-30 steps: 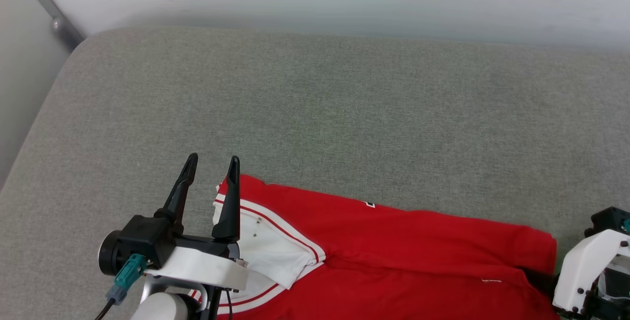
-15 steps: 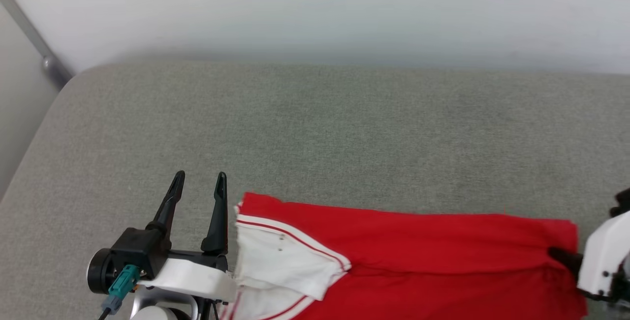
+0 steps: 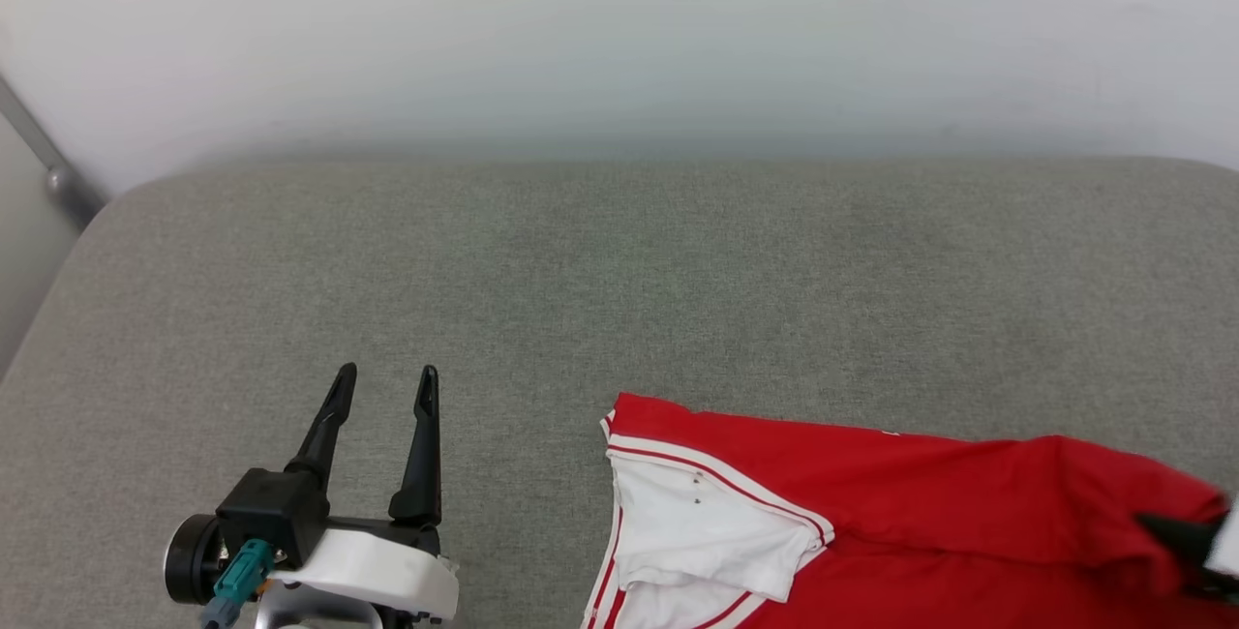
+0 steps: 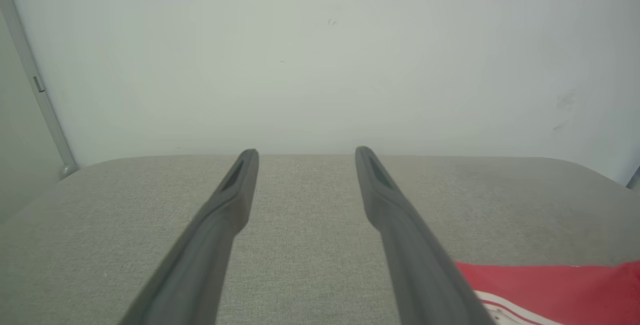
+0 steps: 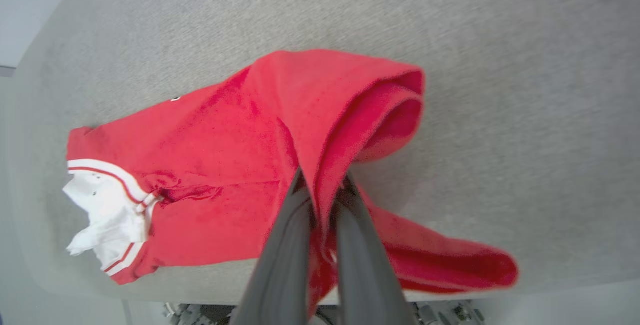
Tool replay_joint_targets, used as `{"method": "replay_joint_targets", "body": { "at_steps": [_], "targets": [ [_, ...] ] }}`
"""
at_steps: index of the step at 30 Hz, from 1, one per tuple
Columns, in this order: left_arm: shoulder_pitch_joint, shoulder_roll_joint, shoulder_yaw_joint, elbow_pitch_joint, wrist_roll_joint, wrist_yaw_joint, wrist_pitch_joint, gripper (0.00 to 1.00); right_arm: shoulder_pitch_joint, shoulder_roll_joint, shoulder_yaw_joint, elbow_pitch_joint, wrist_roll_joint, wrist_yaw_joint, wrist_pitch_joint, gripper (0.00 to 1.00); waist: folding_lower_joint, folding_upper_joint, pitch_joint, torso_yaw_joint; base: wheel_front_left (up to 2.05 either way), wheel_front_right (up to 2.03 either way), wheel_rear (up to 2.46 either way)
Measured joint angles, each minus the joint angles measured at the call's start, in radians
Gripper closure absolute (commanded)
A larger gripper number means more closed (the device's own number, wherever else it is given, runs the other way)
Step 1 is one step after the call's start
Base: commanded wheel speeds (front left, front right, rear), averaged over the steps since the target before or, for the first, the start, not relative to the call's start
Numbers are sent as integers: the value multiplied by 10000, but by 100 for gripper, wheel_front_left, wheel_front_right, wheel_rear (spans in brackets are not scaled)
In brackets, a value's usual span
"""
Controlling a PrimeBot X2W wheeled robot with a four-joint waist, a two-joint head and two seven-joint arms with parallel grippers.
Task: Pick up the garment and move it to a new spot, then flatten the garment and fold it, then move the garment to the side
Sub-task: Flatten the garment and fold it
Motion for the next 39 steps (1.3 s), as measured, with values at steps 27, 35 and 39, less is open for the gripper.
{"method": "replay_joint_targets", "body": {
  "at_steps": [27,35,39],
  "targets": [
    [-658,-268,-625,646,-56,-443,81,0,-1710,1988,7231,3478,6314,0,-3101,95,-1,0,254,1211,0,0,0],
    [-690,-420,-648,972,-105,-456,-50,0,-2217,1956,8211,3923,5799,-2,-4280,0,-1,0,292,1198,0,0,0],
    [-603,-408,-644,1087,-121,-441,-90,0,-2313,1306,8661,2959,4949,0,-4945,0,-1,0,90,1033,0,0,0]
  ]
}}
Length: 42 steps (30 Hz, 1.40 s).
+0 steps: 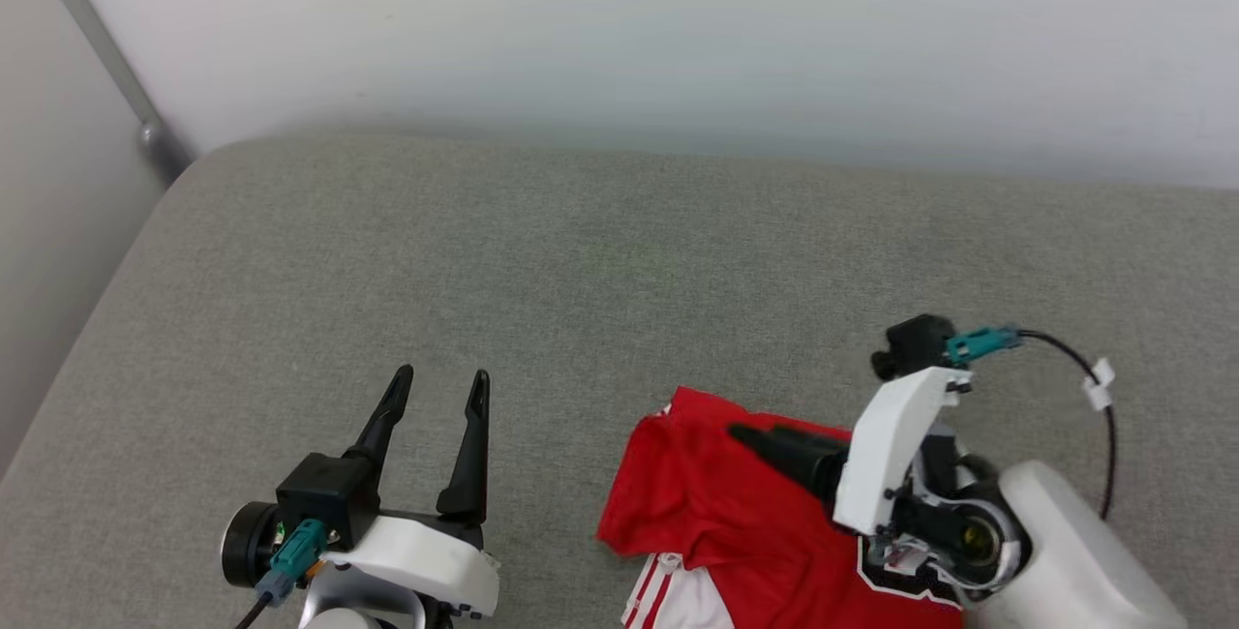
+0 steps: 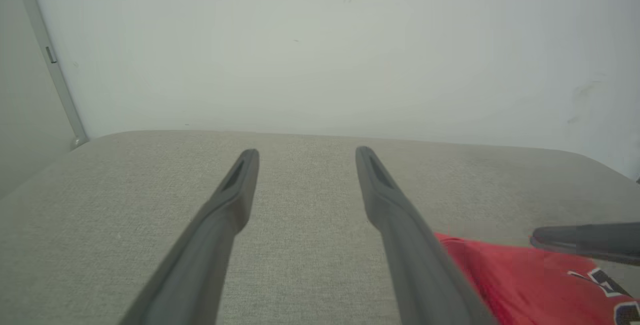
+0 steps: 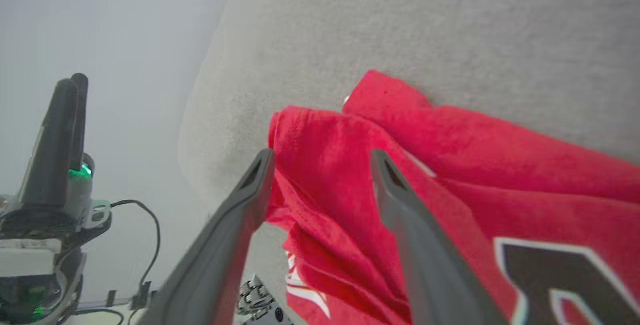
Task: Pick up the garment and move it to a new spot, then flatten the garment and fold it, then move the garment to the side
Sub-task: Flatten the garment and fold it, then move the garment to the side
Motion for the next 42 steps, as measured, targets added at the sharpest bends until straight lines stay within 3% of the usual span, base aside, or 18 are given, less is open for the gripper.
{"method": "replay_joint_targets", "body": {
  "at_steps": [4,8,12,17,22,28,42],
  "targets": [
    [72,48,79,33,-75,81,0,0,93,-1204,61,-819,-1950,0,-1400,0,0,0,-171,-255,0,0,0],
    [203,121,190,90,-151,140,-2,0,707,-1883,-895,-1108,-3988,0,-2690,0,0,0,-324,-543,0,0,0],
    [372,188,332,105,-211,265,-19,0,1607,-2029,-2410,-1680,-5572,0,-3722,0,1,0,-447,-830,0,0,0],
    [552,286,541,102,-236,407,-61,0,2845,-1599,-3777,-3152,-6828,0,-4880,0,0,0,-558,-1114,0,0,0],
    [762,353,573,79,-182,531,-92,0,3976,-961,-4042,-4725,-7265,0,-5747,0,0,0,-660,-1253,0,0,0],
    [1002,351,577,90,-213,545,-107,0,5027,-454,-4044,-5737,-7653,0,-5948,0,0,0,-742,-1382,0,0,0],
    [1105,355,729,219,-349,543,-165,0,5269,-134,-4360,-6032,-7710,0,-5350,0,0,0,-798,-1408,0,0,0]
  ]
}}
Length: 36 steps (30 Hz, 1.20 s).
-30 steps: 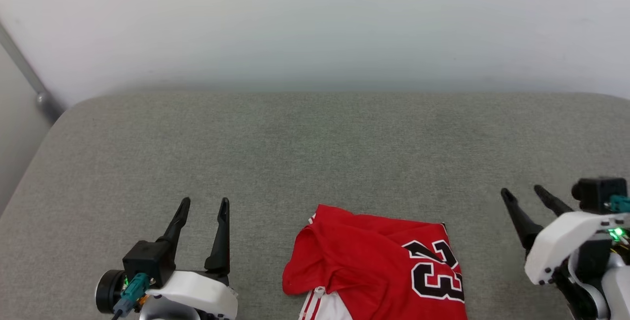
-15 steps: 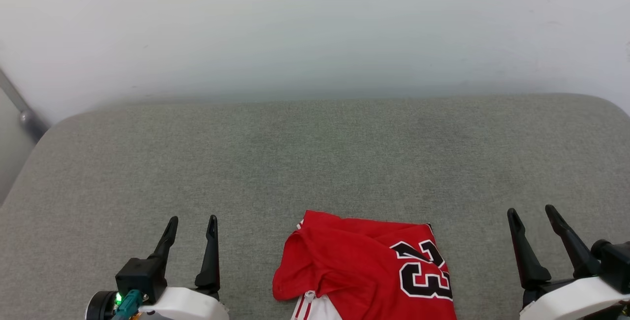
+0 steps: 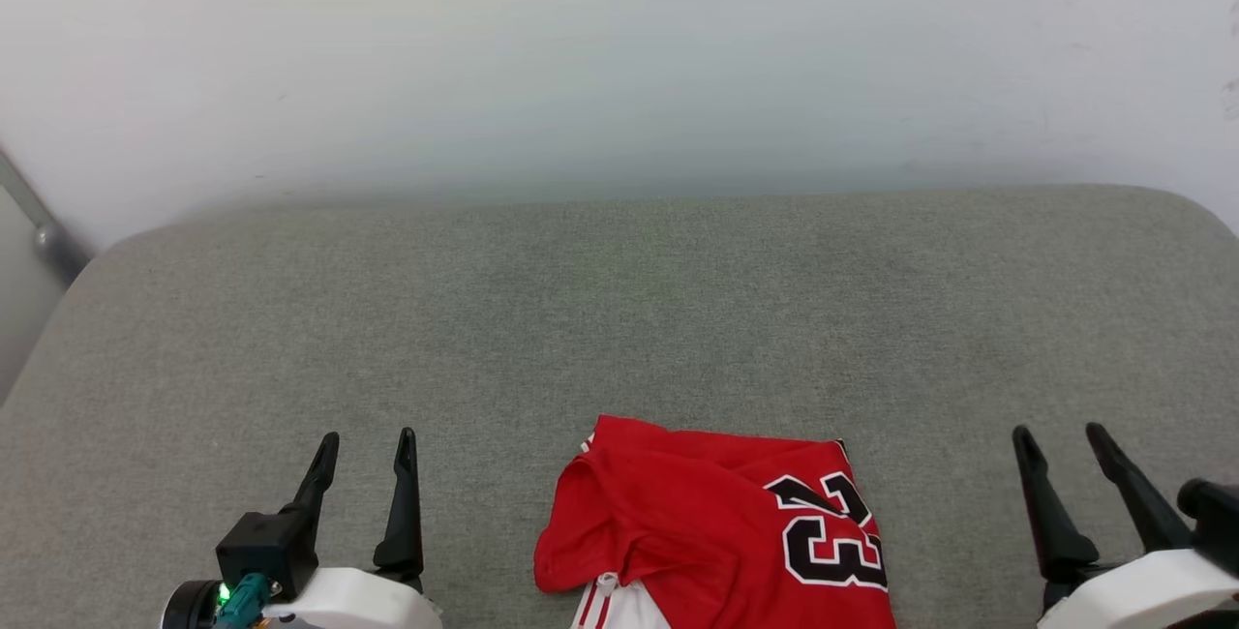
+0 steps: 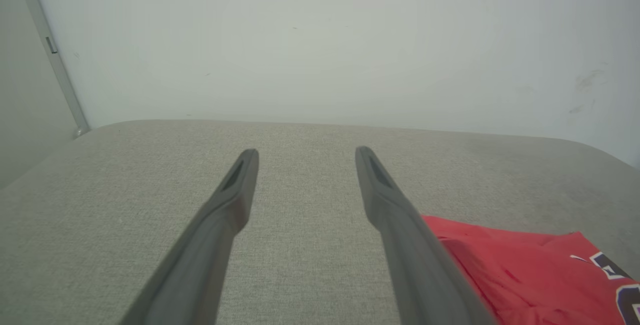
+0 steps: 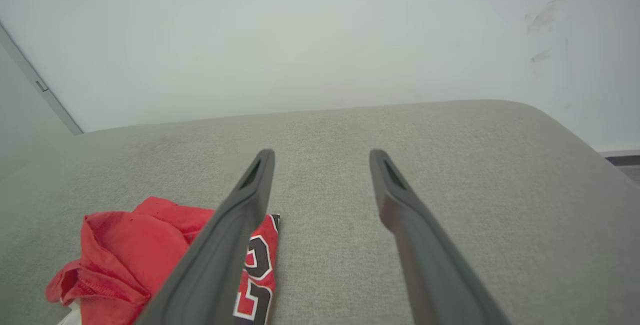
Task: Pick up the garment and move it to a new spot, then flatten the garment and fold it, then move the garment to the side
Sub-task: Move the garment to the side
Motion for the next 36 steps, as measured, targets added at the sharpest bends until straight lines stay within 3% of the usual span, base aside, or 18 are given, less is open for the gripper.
{"method": "replay_joint_targets", "body": {
  "at_steps": [8,12,16,20,22,23,32,33,34,35,36],
  "targets": [
    [6,-167,178,-65,8,58,-17,0,3,-362,-1563,928,1200,0,1547,0,0,0,43,125,0,0,0],
    [-6,-234,345,-155,59,13,-29,0,-329,-899,-2608,2021,2309,-4,3210,0,0,0,100,283,0,0,0],
    [-48,-345,495,-299,213,-31,-31,0,-653,-1183,-3001,3024,3304,-2,5342,0,0,0,190,509,0,0,0],
    [-76,-466,523,-431,399,-105,-46,0,-993,-771,-3325,3707,4481,-13,7511,0,0,0,341,769,0,0,0],
    [-108,-497,552,-479,472,-178,-58,0,-1267,-261,-3407,3866,5066,-13,8399,0,0,0,488,868,0,0,0],
    [-267,-614,546,-506,564,-244,-58,0,-1641,430,-3386,3985,5772,-13,9233,0,0,0,741,1010,0,0,0],
    [-829,-805,495,-353,773,-598,-58,0,-2772,746,-2832,5333,7083,2,9329,0,0,0,1457,1473,0,0,0],
    [-865,-807,514,-326,809,-633,-58,0,-2861,746,-2698,5471,7221,4,9327,38,0,0,1512,1513,0,0,0],
    [-895,-815,543,-314,821,-637,-58,0,-2934,748,-2583,5553,7317,6,9288,62,1,0,1561,1543,0,0,0],
    [-921,-826,560,-305,826,-652,-58,0,-2989,750,-2445,5614,7356,6,9235,95,1,0,1601,1563,0,0,0],
    [-938,-848,579,-291,853,-685,-58,0,-3018,754,-2316,5657,7417,6,9189,100,0,0,1626,1579,0,0,0]
  ]
}}
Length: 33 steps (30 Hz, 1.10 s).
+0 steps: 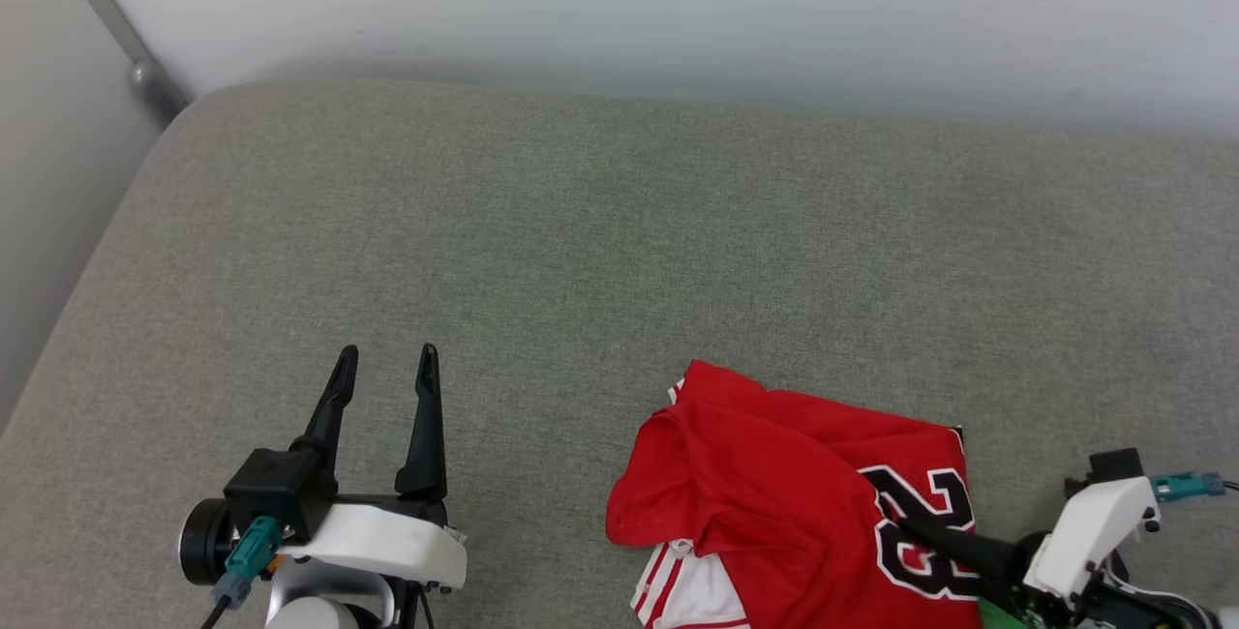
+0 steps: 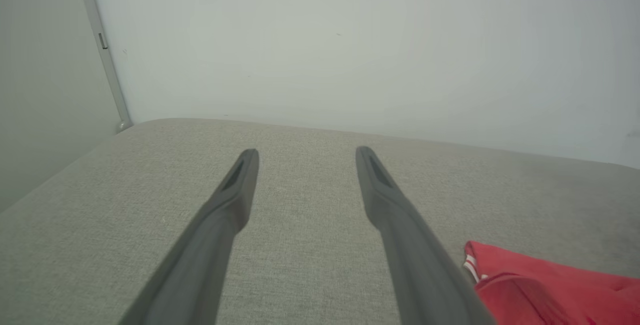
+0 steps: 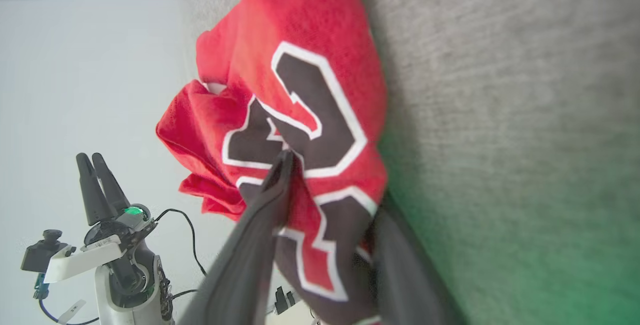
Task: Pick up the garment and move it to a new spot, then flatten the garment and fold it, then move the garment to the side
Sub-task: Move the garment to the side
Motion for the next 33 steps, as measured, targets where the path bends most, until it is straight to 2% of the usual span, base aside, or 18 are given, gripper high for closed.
{"method": "replay_joint_targets", "body": {
  "at_steps": [4,6,13,16,21,27,33],
  "targets": [
    [2,-79,69,113,63,-44,0,0,-21,-40,575,-73,-104,-6,-272,100,0,0,-64,-49,0,0,0],
    [9,-121,98,163,96,-96,0,0,-23,-259,995,-328,-424,-8,-525,100,0,-1,-163,-113,0,0,0],
    [255,-217,213,257,178,-182,0,0,-106,-1517,3154,-1674,-2215,-6,-1776,100,0,0,-637,-579,0,0,0],
    [407,-263,293,230,211,-201,0,0,-312,-2063,4151,-2230,-2911,-6,-2006,100,0,0,-807,-973,0,0,0],
    [600,-387,451,36,255,-203,0,0,-951,-2970,5191,-2987,-3664,-6,-2042,100,0,0,-946,-1900,0,0,0],
    [265,-435,520,-268,512,-334,-2,0,-1812,-3868,5507,-3494,-4311,-6,-1935,100,0,0,-685,-3284,0,0,0],
    [-924,-121,276,-696,997,-558,190,0,-2676,-4498,4846,-3233,-4621,-6,-2531,100,0,0,504,-4231,0,0,0]
  ]
}}
